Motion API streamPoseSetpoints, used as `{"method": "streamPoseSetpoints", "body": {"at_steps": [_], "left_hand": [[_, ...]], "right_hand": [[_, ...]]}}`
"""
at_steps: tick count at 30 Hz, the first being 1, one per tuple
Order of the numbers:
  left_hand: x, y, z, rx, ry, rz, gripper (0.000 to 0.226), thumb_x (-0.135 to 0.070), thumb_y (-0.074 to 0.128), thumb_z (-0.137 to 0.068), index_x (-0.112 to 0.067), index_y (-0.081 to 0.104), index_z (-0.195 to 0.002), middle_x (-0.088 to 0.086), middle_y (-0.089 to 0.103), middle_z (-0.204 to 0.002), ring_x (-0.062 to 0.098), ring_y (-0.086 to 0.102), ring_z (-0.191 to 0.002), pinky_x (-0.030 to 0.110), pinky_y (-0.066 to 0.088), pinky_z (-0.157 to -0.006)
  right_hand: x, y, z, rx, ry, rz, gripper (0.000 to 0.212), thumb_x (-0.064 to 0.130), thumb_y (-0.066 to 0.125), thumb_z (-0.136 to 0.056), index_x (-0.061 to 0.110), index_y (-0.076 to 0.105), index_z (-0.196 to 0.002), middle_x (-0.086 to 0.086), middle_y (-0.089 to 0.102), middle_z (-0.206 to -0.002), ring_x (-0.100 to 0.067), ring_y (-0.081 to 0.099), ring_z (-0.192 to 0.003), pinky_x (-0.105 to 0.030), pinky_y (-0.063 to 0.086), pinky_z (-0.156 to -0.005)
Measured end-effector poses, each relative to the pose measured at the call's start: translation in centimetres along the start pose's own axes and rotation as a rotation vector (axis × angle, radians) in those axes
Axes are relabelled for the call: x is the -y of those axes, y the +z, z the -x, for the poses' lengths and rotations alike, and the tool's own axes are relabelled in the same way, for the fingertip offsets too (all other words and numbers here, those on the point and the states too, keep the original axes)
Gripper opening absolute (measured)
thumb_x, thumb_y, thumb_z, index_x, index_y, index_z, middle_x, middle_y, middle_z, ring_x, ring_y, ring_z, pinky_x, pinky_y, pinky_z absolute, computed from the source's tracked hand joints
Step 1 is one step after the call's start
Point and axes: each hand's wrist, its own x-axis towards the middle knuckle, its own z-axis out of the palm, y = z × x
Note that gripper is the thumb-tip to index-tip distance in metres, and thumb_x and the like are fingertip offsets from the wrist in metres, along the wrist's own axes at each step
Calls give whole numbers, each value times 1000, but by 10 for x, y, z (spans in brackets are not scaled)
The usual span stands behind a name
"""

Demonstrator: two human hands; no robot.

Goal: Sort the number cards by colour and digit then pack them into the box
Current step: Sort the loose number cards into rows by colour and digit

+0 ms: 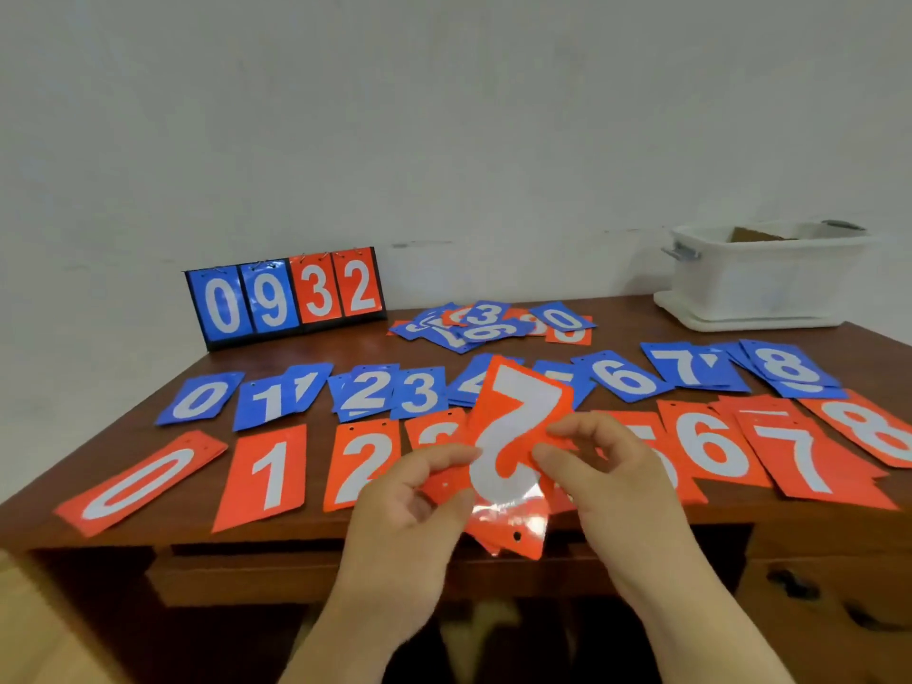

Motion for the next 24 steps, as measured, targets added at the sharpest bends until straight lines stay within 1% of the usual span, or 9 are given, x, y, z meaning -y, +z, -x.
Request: {"method": "streamPoseSetpoints", "body": {"at_steps": [3,7,9,11,14,17,19,21,24], "left_hand": [[6,-26,14,163,-59,-22,41,12,61,-91,-25,79,-94,-6,75,-100,13,72,-94,29,61,-72],[1,-45,16,223,-102,-146,33,9,60,-93,-19,78,-95,-11,73,-98,15,70,-92,32,61,-75],[-2,-48,13,160,-102,-161,32,1,62,-95,-26,77,-100,-19,72,-98,4,69,-93,19,57,-69],[-1,-47,6,14,-105,-85,33,-6,64,-96,-36,75,-104,-14,75,-101,7,72,-94,23,60,-69],[6,-43,-3,-172,-90,108,38,-6,64,-96,-39,70,-114,-1,77,-104,21,74,-98,40,61,-83],[12,-38,-5,-217,-57,190,48,-9,68,-93,-51,67,-116,-3,74,-114,19,71,-108,38,57,-88],[18,-32,-4,-176,-55,241,48,-5,69,-91,-46,68,-117,-6,75,-111,18,72,-105,38,55,-90],[24,-25,-3,-117,-57,218,39,-10,76,-86,-39,72,-112,3,75,-103,19,72,-100,42,55,-94],[29,-24,-10,-138,-48,69,27,-16,75,-88,-40,75,-99,20,68,-85,21,59,-73,32,52,-74]], "right_hand": [[-5,-13,11,120,5,44,27,7,77,-82,32,72,-94,5,75,-88,-13,69,-74,-28,57,-69],[-5,-14,12,328,68,35,28,-5,73,-82,22,75,-89,-9,74,-85,-19,69,-70,-28,55,-64],[-8,-10,11,375,86,55,27,-6,75,-79,20,75,-87,-19,73,-91,-25,70,-75,-35,57,-71],[-10,-3,10,411,85,109,24,-3,78,-77,19,75,-86,-15,74,-97,-29,73,-84,-45,60,-83],[-12,11,9,304,86,142,21,2,82,-76,21,74,-81,-3,77,-92,-23,75,-84,-47,61,-84],[-22,25,3,71,86,42,18,12,83,-77,26,74,-84,-2,76,-95,-26,74,-89,-55,58,-85],[-27,36,1,-22,65,-4,18,17,84,-77,28,73,-88,-4,75,-95,-28,72,-89,-56,57,-84],[-33,46,2,-4,13,60,20,19,84,-76,30,72,-89,-3,73,-89,-26,69,-82,-47,58,-83],[-33,55,6,132,-27,128,26,15,83,-77,36,71,-88,1,69,-81,-18,63,-71,-34,54,-73]]}}
